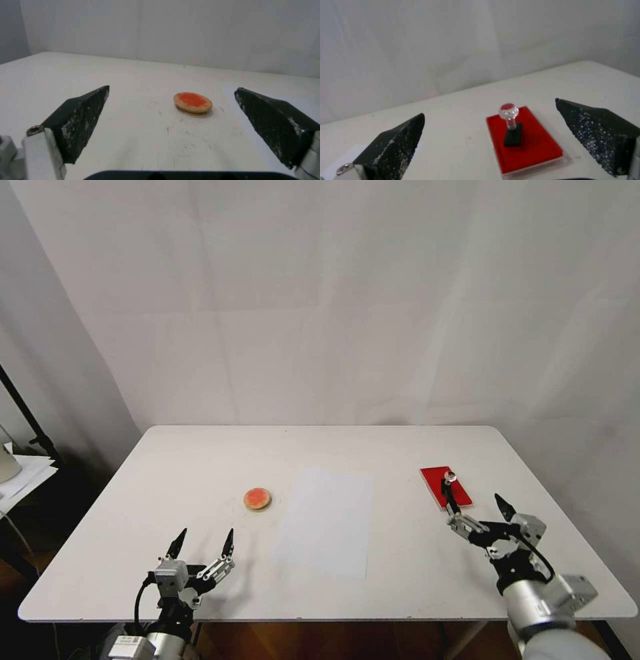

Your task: Pick up the stamp from the ink pad and place it onto another ink pad.

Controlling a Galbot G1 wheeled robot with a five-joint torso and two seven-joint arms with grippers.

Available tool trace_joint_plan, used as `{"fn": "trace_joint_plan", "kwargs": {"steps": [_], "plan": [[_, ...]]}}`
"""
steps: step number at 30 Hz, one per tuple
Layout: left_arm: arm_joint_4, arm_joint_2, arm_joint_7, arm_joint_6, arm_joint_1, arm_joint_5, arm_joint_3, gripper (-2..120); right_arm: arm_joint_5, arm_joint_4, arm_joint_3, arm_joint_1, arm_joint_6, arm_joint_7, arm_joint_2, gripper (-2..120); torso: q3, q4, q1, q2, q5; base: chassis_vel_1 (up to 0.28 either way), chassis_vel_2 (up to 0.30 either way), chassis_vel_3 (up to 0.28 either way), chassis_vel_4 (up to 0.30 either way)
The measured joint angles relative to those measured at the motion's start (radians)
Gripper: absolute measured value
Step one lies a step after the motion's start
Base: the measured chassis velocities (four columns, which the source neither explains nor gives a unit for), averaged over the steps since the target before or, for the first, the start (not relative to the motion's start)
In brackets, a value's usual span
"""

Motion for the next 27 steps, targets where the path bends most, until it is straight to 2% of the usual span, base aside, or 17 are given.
{"fn": "trace_joint_plan", "kwargs": {"steps": [5, 11, 21, 27], "plan": [[0.0, 0.0, 0.0, 0.0, 0.0, 0.0, 0.0, 100, 0.056, -0.165, -0.107, 0.162, -0.015, 0.016, -0.036, 100, 0.0, -0.0003, 0.0, 0.0, 0.0001, 0.0, 0.0, 0.0, 0.0], [0.0, 0.0, 0.0, 0.0, 0.0, 0.0, 0.0, 100, 0.055, -0.283, -0.207, 0.315, -0.015, 0.015, -0.023, 100, 0.0, 0.0, 0.0, 0.0, -0.0002, 0.0, 0.0, 0.0, 0.0], [0.0, 0.0, 0.0, 0.0, 0.0, 0.0, 0.0, 100, 0.038, -0.347, -0.26, 0.376, -0.016, 0.015, 0.002, 100, 0.0, -0.0002, 0.0, 0.0, -0.0002, 0.0, 0.0, 0.0, 0.0], [0.0, 0.0, 0.0, 0.0, 0.0, 0.0, 0.0, 100, 0.038, -0.358, -0.266, 0.383, -0.015, 0.016, 0.002, 94, 0.0, -0.0001, 0.0, 0.0, -0.0002, 0.0, 0.0, 0.0, 0.0]]}}
